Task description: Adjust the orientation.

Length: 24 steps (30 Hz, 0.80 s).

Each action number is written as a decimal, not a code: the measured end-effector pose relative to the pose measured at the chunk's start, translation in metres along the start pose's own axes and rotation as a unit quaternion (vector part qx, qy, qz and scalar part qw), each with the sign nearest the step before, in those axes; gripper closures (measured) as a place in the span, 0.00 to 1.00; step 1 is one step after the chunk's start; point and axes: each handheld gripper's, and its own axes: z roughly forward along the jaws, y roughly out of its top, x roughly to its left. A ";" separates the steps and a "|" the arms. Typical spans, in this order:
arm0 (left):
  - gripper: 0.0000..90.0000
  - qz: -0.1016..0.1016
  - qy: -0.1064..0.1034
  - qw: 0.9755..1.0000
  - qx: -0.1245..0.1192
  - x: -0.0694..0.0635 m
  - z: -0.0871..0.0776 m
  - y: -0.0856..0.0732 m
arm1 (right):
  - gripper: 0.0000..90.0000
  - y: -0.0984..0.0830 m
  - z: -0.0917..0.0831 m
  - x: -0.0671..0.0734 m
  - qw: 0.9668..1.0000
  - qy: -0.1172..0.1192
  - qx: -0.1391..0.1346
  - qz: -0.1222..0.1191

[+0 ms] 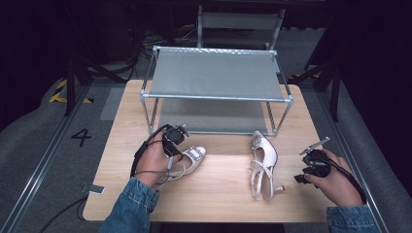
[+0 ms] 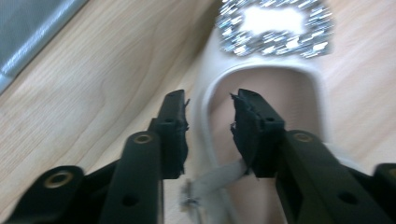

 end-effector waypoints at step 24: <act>0.66 0.009 -0.076 0.996 0.051 -0.033 0.011 -0.003 | 0.57 0.012 0.001 0.005 1.000 0.001 -0.004 -0.015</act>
